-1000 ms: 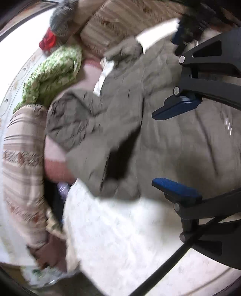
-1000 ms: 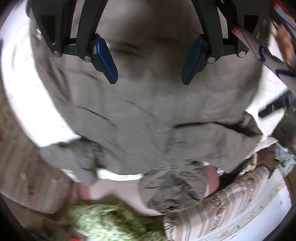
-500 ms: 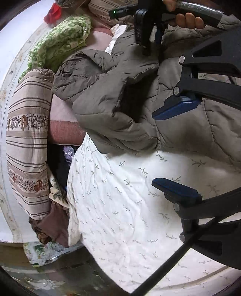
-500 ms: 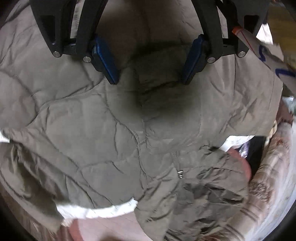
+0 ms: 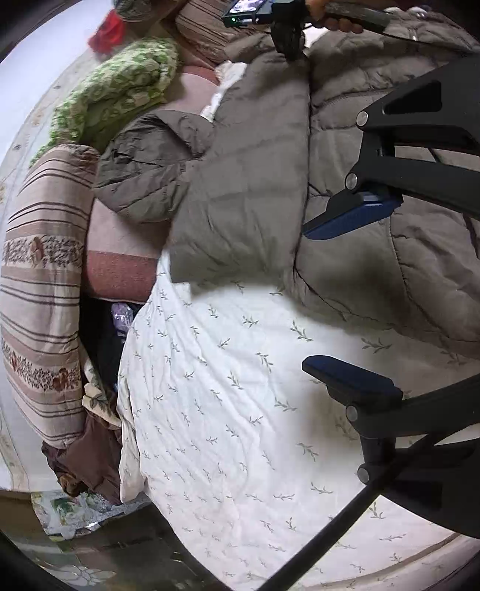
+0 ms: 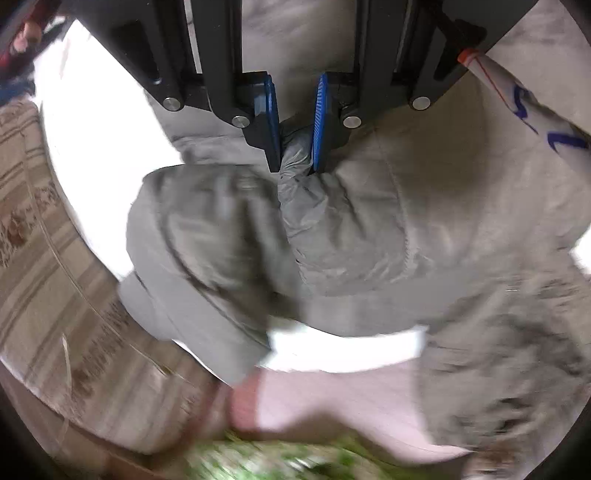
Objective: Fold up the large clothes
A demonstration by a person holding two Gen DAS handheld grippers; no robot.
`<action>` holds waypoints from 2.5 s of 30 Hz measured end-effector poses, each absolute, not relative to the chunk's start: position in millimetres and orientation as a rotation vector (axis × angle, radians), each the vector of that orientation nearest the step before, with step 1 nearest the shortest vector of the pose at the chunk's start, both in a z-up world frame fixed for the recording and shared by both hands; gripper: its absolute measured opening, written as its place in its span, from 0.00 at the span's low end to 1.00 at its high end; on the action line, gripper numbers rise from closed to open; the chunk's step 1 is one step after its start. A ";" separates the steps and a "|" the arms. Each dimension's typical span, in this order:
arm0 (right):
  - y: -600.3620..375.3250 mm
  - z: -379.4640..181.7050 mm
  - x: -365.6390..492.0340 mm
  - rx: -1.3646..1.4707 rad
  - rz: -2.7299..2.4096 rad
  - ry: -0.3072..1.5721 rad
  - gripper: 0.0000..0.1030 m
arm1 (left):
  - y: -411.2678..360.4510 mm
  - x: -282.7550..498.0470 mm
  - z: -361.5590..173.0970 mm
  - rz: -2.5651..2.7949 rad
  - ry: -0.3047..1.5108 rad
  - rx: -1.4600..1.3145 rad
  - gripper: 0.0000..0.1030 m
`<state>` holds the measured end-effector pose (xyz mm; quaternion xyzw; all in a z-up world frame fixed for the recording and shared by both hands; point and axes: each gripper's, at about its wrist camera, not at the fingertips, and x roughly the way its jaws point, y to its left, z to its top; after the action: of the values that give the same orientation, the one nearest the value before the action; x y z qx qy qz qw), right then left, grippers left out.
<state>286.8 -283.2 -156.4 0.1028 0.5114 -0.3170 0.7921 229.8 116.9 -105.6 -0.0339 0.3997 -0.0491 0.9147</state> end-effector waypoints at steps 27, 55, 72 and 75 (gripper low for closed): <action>-221.0 -164.5 294.1 0.189 -0.434 1.121 0.52 | 90.7 214.2 -105.5 -0.100 0.859 0.014 0.62; -469.1 41.4 -65.5 0.384 -0.830 0.728 0.60 | 13.6 60.5 -92.9 -0.236 0.817 0.126 0.62; -511.1 -97.8 48.2 0.801 -0.615 0.813 0.55 | -39.4 126.9 -104.2 -0.297 0.772 0.188 0.65; -534.2 -126.6 94.9 0.889 -0.585 0.805 0.55 | -46.6 140.8 -126.9 -0.330 0.841 0.246 0.65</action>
<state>94.9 -534.2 -126.6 0.4123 0.3731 -0.2715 0.7856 140.8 -46.6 -126.9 0.1186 0.4055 -0.1591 0.8923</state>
